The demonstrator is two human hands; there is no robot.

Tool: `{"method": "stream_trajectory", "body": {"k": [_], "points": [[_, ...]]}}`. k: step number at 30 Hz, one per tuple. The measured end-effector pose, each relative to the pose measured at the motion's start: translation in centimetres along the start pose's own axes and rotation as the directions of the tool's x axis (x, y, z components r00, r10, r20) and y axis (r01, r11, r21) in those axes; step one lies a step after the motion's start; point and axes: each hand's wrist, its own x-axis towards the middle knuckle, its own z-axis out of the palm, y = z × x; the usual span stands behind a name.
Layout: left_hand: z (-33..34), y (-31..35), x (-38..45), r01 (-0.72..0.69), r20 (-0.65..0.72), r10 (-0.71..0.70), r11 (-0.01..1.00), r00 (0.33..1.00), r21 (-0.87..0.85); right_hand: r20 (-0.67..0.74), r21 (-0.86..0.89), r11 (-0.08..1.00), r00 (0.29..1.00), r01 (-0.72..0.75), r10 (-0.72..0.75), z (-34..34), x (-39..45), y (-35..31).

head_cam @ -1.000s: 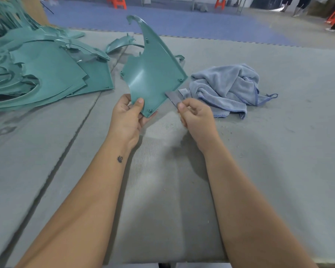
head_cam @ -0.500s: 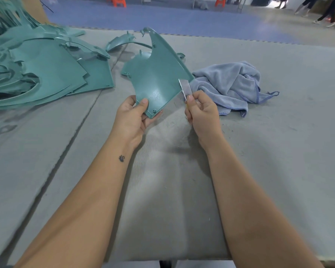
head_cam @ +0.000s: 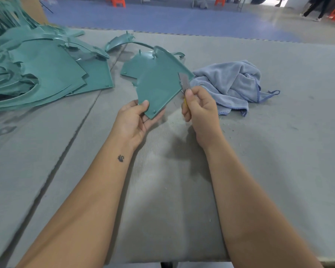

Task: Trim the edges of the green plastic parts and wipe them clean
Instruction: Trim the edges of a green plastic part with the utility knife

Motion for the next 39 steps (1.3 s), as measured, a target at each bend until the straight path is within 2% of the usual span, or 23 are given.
{"method": "stream_trajectory", "body": {"k": [6,12,17,21,23,25,27,33,39], "points": [[-0.2,0.1,0.1,-0.002,-0.025,0.003,0.999,1.0,0.047,0.081,-0.167,0.986,0.997,-0.007,0.021,0.5,0.0,0.8],[-0.5,-0.1,0.4,-0.001,-0.03,0.003,0.999,1.0,0.04,0.105,-0.178,0.984,0.994,-0.006,0.025,0.5,-0.3,0.8],[-0.5,-0.2,0.7,-0.03,-0.035,0.03,1.0,0.999,-0.004,0.314,-0.398,0.912,0.949,0.1,0.033,1.3,-0.6,1.0],[-0.6,-0.1,0.9,-0.038,-0.031,0.037,0.999,0.999,-0.03,0.38,-0.421,0.901,0.922,0.106,0.069,1.4,-0.6,0.7],[-0.6,-0.1,0.8,-0.035,-0.035,0.034,0.999,0.999,-0.022,0.294,-0.3,0.954,0.953,0.021,0.072,1.2,-0.6,0.5],[-0.6,-0.2,0.8,-0.04,-0.039,0.039,0.999,0.998,-0.005,0.109,-0.2,0.979,0.992,-0.047,0.07,0.8,-0.4,0.4],[-0.5,-0.3,0.8,-0.065,-0.041,0.066,0.997,0.997,0.029,0.009,-0.228,0.972,0.998,-0.059,0.063,0.6,-0.3,0.7],[-0.6,-0.5,0.5,-0.115,-0.051,0.121,0.988,0.991,0.105,0.115,-0.541,0.839,0.993,0.058,0.006,0.9,0.0,1.6],[-0.6,-0.5,0.5,-0.116,-0.067,0.124,0.987,0.99,0.114,0.165,-0.487,0.873,0.985,0.036,0.051,0.7,-0.1,1.5]]}}
